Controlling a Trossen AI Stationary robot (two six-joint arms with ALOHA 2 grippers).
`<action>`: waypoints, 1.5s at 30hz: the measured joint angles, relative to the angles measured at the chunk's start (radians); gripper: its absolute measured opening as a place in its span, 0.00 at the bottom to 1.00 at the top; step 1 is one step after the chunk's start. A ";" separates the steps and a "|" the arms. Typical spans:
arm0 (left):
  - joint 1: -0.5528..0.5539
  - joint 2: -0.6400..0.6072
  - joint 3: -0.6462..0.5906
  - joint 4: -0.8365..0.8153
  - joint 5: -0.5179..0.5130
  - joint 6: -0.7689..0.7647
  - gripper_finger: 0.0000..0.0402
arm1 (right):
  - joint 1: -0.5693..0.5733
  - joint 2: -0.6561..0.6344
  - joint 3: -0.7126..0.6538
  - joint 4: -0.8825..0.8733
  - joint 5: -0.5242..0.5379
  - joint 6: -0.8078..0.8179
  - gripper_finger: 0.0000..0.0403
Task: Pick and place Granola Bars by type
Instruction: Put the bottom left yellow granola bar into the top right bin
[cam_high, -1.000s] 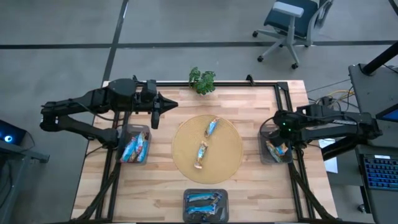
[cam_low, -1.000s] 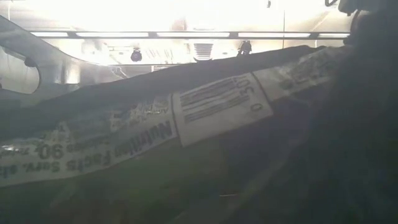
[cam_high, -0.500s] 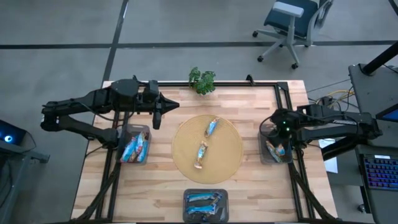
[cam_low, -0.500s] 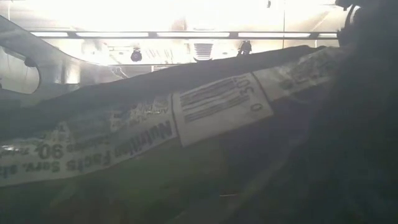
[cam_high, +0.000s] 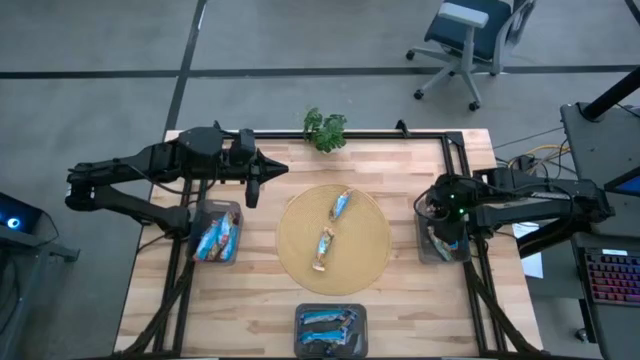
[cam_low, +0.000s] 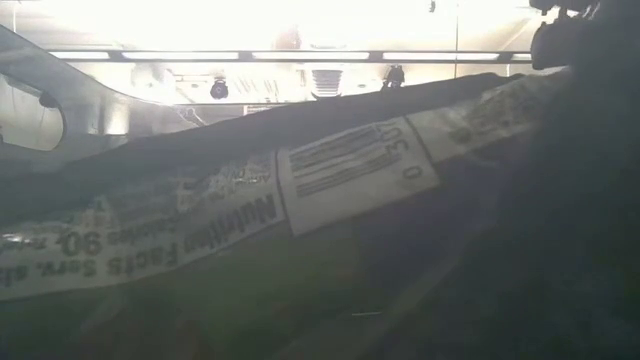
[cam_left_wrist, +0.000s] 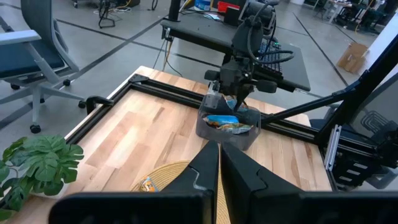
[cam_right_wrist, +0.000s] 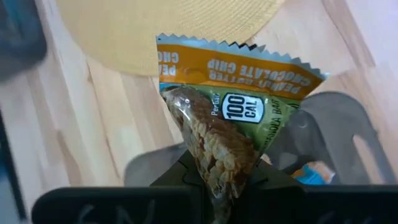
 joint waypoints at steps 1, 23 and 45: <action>0.000 0.000 0.000 0.000 0.000 0.000 0.00 | 0.000 0.010 0.004 -0.006 -0.001 -0.037 0.06; 0.001 0.000 0.000 0.000 -0.009 0.006 0.00 | 0.000 0.178 0.041 -0.071 0.010 -0.317 0.06; 0.001 0.000 0.000 -0.025 -0.008 0.008 0.00 | 0.000 0.280 0.026 -0.194 0.009 -0.275 0.06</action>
